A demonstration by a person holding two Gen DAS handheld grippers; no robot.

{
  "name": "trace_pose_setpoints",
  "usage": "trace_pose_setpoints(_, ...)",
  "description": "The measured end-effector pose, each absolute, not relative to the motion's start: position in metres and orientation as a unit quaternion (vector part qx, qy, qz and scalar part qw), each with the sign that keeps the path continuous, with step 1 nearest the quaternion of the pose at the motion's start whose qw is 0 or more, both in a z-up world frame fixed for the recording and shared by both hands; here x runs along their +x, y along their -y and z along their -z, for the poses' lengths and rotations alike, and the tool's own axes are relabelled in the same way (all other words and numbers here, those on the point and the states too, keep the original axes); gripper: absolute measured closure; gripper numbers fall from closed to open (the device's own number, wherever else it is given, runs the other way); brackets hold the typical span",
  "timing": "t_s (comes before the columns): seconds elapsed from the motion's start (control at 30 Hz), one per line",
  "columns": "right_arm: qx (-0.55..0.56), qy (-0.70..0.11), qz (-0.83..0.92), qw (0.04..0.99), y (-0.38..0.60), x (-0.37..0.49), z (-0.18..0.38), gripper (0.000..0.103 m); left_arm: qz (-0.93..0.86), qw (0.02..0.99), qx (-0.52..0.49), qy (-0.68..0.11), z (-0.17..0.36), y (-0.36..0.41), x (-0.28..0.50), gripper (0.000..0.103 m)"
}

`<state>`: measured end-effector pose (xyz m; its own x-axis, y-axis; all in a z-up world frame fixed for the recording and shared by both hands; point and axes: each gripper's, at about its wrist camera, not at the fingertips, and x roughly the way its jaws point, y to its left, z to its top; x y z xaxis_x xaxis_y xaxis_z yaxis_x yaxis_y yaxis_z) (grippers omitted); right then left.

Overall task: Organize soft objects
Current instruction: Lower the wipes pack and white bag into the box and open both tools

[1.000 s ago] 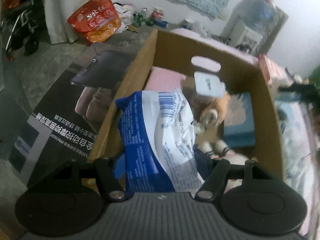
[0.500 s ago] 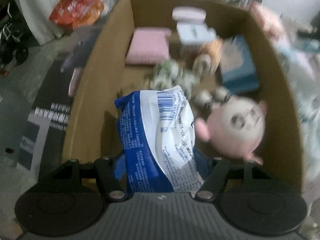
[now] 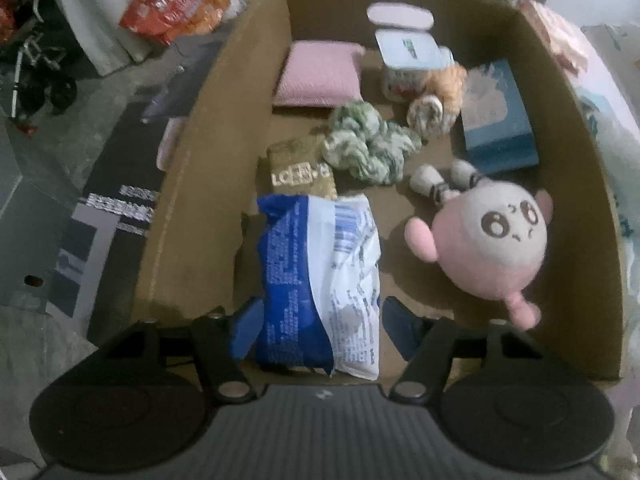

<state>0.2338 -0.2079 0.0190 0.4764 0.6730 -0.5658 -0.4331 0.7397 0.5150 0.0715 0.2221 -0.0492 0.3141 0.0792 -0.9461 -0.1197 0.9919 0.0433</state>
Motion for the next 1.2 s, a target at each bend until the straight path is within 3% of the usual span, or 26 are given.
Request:
trace_pose_setpoints(0.17,0.165,-0.39,-0.381,0.822,0.179,0.204,-0.039,0.06,-0.093,0.853,-0.038,-0.512,0.023,-0.23,0.055,0.038)
trace_pose_setpoints(0.37,0.119,-0.45,-0.452,0.76,0.091,0.165,-0.023,0.06,-0.128,0.877,-0.069,-0.459,0.002,-0.25,0.036,0.036)
trace_pose_setpoints(0.67,-0.04,-0.524,-0.443,0.727,-0.025,0.125,0.04,0.063,-0.133,0.877,-0.113,-0.447,0.008,-0.268,0.021,0.036)
trace_pose_setpoints(0.83,-0.098,-0.509,-0.423,0.743,-0.034,0.116,0.027,0.063,-0.124,0.881,-0.121,-0.441,0.01,-0.27,0.014,0.036)
trace_pose_setpoints(1.03,-0.121,-0.524,-0.409,0.737,-0.044,0.119,0.025,0.062,-0.128,0.885,-0.12,-0.431,0.009,-0.272,0.01,0.035)
trace_pose_setpoints(1.2,-0.112,-0.554,-0.416,0.713,-0.064,0.117,0.029,0.054,-0.127,0.886,-0.125,-0.428,0.007,-0.276,0.005,0.033)
